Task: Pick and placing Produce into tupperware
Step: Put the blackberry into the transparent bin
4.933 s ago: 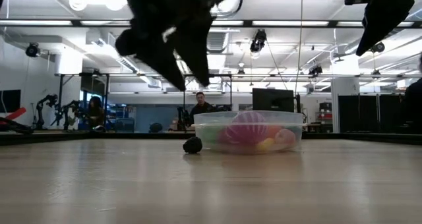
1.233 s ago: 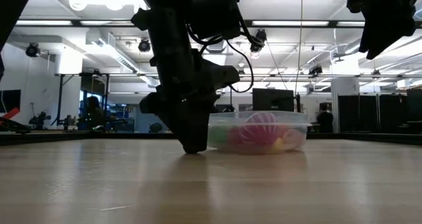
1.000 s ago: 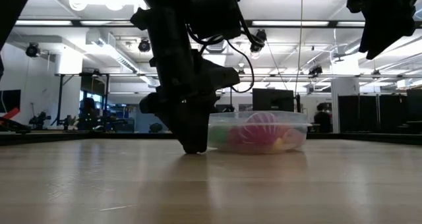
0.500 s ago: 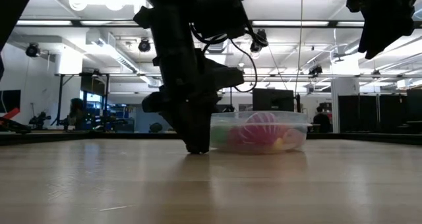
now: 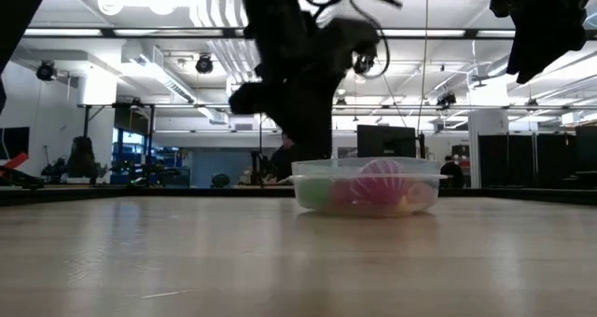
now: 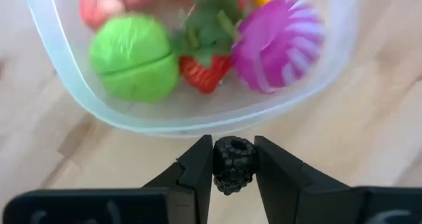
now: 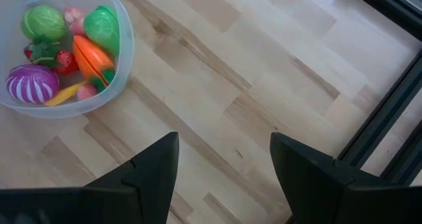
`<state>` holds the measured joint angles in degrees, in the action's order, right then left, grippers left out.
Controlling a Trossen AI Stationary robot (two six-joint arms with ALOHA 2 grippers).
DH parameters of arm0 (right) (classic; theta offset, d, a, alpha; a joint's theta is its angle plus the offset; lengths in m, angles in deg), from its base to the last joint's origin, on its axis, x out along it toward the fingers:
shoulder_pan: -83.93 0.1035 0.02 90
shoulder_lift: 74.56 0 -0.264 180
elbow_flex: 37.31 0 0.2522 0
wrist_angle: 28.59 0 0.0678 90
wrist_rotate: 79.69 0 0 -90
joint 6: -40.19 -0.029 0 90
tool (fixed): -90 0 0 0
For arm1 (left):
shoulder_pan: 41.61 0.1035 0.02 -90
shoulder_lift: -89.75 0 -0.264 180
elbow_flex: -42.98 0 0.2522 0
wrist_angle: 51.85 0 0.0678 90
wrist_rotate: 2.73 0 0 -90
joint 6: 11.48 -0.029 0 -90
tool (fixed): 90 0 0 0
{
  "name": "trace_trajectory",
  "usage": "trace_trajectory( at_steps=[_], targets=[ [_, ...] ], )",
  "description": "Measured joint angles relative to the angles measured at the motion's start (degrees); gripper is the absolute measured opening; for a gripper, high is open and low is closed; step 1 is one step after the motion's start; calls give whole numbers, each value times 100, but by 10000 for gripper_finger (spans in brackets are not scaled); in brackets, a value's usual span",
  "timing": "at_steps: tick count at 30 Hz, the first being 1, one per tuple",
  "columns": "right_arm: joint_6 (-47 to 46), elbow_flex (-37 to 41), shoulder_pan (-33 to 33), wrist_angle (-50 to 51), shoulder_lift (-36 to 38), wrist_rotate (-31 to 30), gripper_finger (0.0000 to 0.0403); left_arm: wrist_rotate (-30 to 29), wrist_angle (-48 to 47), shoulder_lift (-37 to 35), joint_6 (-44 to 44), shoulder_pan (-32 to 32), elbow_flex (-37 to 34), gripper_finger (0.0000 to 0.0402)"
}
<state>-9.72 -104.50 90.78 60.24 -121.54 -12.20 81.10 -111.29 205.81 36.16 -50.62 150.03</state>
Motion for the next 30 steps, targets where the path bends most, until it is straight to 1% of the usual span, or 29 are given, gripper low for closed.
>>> trace_trajectory(
  at_steps=[3,9,12,16,18,21,24,30],
  targets=[
    [45,0,0,0,2,0,231,-35,-175,-5,-31,0,327,81],
    [131,0,-1,2,0,0,231,-316,-102,-23,-238,130,785,81],
    [223,0,0,4,0,0,231,-548,-65,-23,-420,255,822,81],
    [306,0,0,4,0,0,231,-576,203,6,-553,432,744,81],
    [343,0,1,4,1,2,231,-632,226,31,-799,477,708,81],
    [378,0,1,7,2,0,231,-995,563,27,-1079,479,610,86],
    [410,0,-1,13,2,0,231,-985,624,25,-1104,481,591,109],
    [515,0,1,13,0,0,231,-723,604,74,-1054,479,435,186]
  ],
)
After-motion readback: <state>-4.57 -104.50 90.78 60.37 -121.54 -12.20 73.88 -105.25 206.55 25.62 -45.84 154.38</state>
